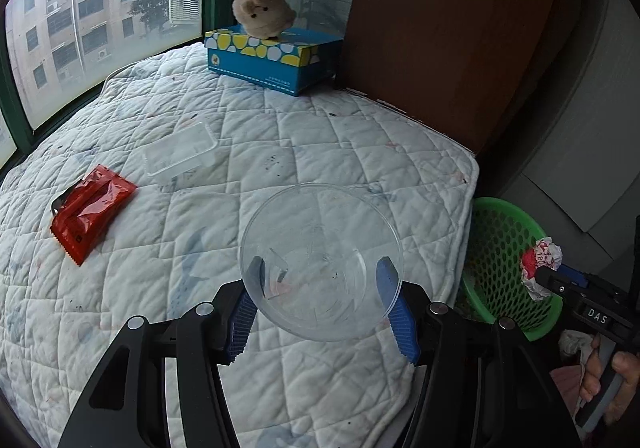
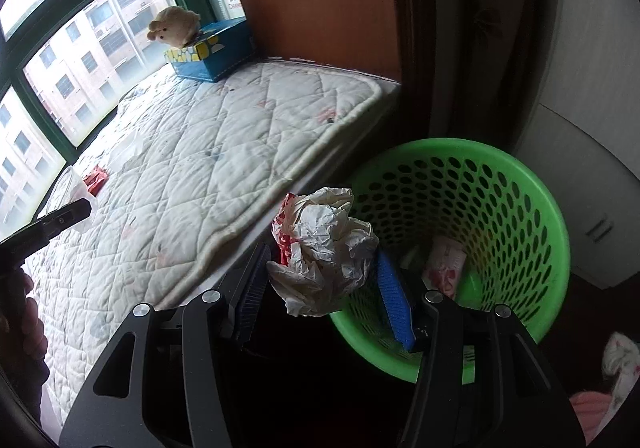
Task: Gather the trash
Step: 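Carry bag and cup to the wastebasket while the right gripper opens to drop the bag, then hold the clear cup over the wastebasket with the left gripper, then open the left gripper to drop the clear cup into the wastebasket, then move the left gripper to the mattress and grasp the red snack wrapper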
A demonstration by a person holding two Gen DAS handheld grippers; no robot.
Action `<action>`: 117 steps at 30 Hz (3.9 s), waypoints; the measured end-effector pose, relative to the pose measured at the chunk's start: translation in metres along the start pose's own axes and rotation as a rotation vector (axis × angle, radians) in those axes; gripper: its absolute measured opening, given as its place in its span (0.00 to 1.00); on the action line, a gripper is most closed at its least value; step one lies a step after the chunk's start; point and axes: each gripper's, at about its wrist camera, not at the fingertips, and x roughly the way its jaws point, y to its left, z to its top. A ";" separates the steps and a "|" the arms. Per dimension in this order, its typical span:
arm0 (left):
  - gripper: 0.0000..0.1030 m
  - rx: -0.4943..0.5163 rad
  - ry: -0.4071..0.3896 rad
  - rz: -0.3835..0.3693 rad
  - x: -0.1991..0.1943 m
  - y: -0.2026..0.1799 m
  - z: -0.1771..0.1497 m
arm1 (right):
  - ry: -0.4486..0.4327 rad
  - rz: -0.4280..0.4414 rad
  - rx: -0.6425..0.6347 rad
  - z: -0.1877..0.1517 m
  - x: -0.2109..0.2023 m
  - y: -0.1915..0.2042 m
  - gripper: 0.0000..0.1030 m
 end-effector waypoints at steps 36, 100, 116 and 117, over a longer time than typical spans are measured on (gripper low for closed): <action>0.55 0.328 0.123 -0.146 0.071 -0.214 -0.001 | -0.069 -0.106 0.166 -0.014 -0.051 -0.120 0.70; 0.93 0.043 0.119 0.322 0.020 0.208 0.047 | 0.054 0.159 -0.202 0.045 0.023 0.140 0.75; 0.93 0.118 0.190 0.138 0.066 0.255 0.054 | 0.140 0.203 -0.310 0.057 0.079 0.226 0.75; 0.93 0.120 0.193 0.134 0.069 0.255 0.054 | 0.142 0.202 -0.316 0.058 0.082 0.229 0.75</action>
